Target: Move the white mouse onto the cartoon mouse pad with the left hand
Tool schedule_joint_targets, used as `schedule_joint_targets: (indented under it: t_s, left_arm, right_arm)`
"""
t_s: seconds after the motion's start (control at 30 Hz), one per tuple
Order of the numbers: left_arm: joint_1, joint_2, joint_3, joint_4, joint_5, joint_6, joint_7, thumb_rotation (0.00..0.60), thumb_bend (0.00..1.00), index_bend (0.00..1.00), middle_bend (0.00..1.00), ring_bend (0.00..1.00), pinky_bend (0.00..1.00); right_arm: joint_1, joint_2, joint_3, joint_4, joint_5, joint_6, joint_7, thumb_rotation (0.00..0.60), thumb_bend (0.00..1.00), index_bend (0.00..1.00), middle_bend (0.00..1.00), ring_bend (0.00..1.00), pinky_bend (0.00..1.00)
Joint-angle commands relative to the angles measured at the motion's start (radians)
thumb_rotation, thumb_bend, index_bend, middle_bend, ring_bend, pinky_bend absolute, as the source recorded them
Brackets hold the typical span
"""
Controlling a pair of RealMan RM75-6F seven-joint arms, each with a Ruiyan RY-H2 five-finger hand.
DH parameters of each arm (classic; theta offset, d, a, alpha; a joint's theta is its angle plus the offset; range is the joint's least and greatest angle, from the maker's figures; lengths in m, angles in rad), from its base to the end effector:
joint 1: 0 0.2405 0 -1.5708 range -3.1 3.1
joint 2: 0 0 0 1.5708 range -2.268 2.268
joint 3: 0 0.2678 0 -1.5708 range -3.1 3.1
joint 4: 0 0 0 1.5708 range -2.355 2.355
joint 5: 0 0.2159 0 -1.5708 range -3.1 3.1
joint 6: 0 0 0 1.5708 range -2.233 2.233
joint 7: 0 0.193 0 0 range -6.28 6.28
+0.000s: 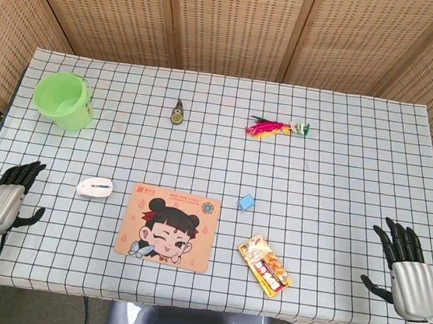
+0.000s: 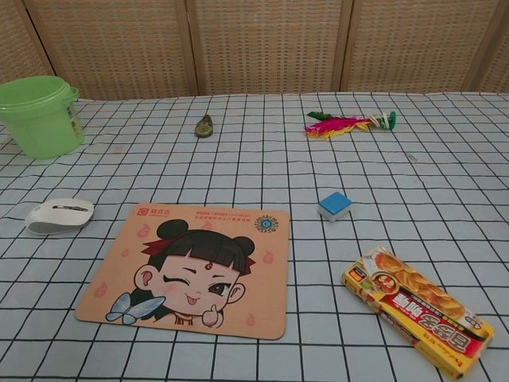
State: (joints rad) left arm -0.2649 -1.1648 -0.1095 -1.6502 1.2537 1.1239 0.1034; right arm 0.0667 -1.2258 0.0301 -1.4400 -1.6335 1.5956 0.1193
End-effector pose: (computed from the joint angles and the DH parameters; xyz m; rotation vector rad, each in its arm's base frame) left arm -0.3205 0.2915 0.0985 -1.4854 -1.1336 -0.7471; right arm -0.3220 -0.2208 0.1434 1.4207 -0.8413 1.0591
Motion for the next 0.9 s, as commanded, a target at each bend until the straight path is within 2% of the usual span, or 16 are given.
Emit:
schedule_joint_targets:
  t_s: [0.03, 0.2, 0.3, 0.6, 0.9]
  left_arm:
    - [-0.082, 0.033, -0.032, -0.006, -0.095, -0.107, 0.067, 0.6, 0.48, 0.01, 0.0, 0.0, 0.0]
    - [-0.157, 0.032, -0.039, 0.005, -0.214, -0.213, 0.148, 0.6, 0.51, 0.02, 0.01, 0.0, 0.0]
    - [-0.213, 0.008, -0.036, 0.037, -0.327, -0.293, 0.199, 0.6, 0.52, 0.02, 0.06, 0.0, 0.0]
    - [-0.288, -0.067, -0.007, 0.112, -0.509, -0.309, 0.296, 0.6, 0.52, 0.04, 0.13, 0.0, 0.01]
    - [-0.331, -0.112, 0.006, 0.158, -0.558, -0.333, 0.3, 0.6, 0.52, 0.05, 0.13, 0.0, 0.02]
  right_arm:
    - [0.0, 0.001, 0.0, 0.001, 0.001, 0.0, 0.002, 0.6, 0.08, 0.14, 0.0, 0.0, 0.0]
    - [0.0, 0.001, 0.001, 0.002, 0.001, -0.001, 0.006, 0.6, 0.08, 0.14, 0.0, 0.0, 0.0]
    - [-0.001, 0.003, 0.003, 0.002, 0.004, 0.001, 0.013, 0.6, 0.08, 0.14, 0.0, 0.0, 0.0]
    - [-0.001, 0.004, 0.003, 0.005, 0.004, 0.001, 0.021, 0.6, 0.08, 0.14, 0.0, 0.0, 0.0]
    - [-0.002, 0.004, 0.006, 0.006, 0.008, 0.001, 0.022, 0.6, 0.07, 0.14, 0.0, 0.0, 0.0]
